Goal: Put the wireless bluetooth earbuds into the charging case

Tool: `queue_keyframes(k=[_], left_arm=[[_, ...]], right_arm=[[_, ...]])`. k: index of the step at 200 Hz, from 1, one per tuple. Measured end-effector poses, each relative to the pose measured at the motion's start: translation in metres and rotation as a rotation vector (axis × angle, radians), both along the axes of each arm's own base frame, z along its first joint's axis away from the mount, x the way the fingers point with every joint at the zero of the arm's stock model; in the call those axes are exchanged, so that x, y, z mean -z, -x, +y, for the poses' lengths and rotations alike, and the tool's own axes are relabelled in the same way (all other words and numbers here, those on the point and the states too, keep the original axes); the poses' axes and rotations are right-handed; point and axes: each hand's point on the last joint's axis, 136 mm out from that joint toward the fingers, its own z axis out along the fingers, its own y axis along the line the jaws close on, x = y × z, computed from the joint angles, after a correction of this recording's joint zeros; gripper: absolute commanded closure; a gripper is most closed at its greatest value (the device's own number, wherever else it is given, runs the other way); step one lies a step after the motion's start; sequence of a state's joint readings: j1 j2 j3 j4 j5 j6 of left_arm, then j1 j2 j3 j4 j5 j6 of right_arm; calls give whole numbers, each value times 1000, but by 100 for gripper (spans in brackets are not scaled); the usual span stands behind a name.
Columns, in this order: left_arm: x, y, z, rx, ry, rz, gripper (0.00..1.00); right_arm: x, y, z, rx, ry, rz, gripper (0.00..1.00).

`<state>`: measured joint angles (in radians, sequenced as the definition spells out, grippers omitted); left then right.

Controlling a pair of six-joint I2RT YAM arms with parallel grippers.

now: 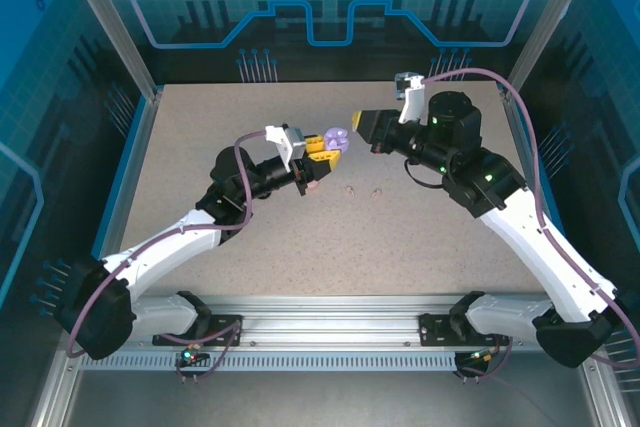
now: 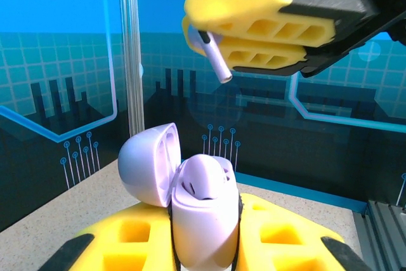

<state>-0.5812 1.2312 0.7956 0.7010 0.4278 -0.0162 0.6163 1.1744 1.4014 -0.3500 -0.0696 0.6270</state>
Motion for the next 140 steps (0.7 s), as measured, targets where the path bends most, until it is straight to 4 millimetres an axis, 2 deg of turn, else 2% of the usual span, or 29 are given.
queue_keyframes(k=[27,68,140], left_arm=[[-1,0,0,0,1,-1,100],[-9,0,-1,2,12,-13,100],[-9,1,-2,5,12,-12,100]], right_arm=[[6,5,10,-31,-10,-27,87],[22,9,14,-46,-24,-44,87],[17,9,15,-41,-58,-79,87]])
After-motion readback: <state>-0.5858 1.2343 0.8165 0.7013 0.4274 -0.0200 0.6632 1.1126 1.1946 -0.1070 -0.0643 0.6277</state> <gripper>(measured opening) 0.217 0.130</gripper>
